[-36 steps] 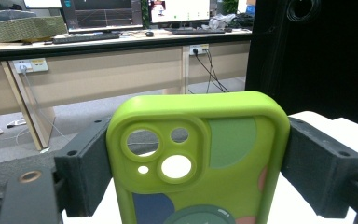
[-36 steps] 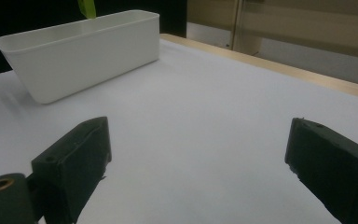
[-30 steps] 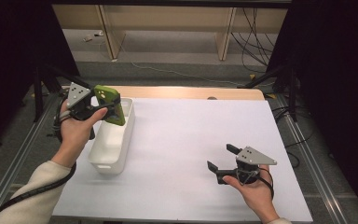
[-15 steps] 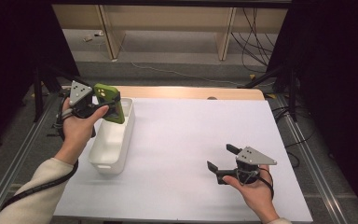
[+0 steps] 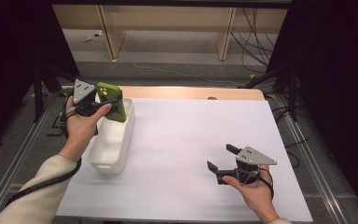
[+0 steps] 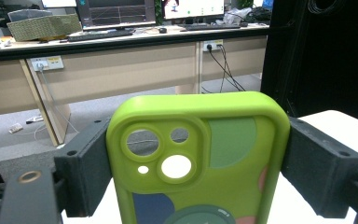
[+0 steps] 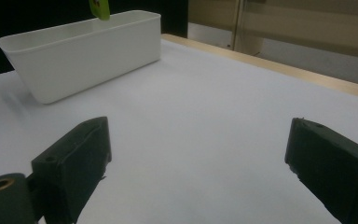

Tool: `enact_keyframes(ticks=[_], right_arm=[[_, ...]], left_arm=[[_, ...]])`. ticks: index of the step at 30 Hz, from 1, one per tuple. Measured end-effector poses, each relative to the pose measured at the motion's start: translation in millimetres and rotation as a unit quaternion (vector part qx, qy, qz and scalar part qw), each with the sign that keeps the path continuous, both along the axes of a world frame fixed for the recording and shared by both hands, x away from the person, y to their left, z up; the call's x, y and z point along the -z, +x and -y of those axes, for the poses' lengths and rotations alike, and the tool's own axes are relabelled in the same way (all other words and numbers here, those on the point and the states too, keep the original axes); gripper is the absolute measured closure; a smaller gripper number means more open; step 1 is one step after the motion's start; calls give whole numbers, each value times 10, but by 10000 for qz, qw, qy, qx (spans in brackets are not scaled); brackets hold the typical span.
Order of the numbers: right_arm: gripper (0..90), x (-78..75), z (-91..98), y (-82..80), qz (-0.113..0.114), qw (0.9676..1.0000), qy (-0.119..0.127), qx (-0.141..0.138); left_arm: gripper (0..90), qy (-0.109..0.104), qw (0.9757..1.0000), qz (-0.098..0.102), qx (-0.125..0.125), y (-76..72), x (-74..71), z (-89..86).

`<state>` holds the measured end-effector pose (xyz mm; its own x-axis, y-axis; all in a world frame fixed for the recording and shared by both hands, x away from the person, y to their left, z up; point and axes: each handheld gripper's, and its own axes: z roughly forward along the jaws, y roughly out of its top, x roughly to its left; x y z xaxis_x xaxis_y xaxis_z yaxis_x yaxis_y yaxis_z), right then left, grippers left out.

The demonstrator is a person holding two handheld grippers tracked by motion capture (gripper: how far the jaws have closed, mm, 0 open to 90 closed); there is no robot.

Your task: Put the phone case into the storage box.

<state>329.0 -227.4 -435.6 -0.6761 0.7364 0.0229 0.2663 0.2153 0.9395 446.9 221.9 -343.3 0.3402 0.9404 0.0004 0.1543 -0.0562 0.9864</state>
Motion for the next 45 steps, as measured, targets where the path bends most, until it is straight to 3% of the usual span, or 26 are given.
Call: enact_keyframes(ticks=[45], right_arm=[[81,-2,10,-1,10,10000,21,-1]], left_arm=[[160,28,9997,-133,-221,190,66,-18]])
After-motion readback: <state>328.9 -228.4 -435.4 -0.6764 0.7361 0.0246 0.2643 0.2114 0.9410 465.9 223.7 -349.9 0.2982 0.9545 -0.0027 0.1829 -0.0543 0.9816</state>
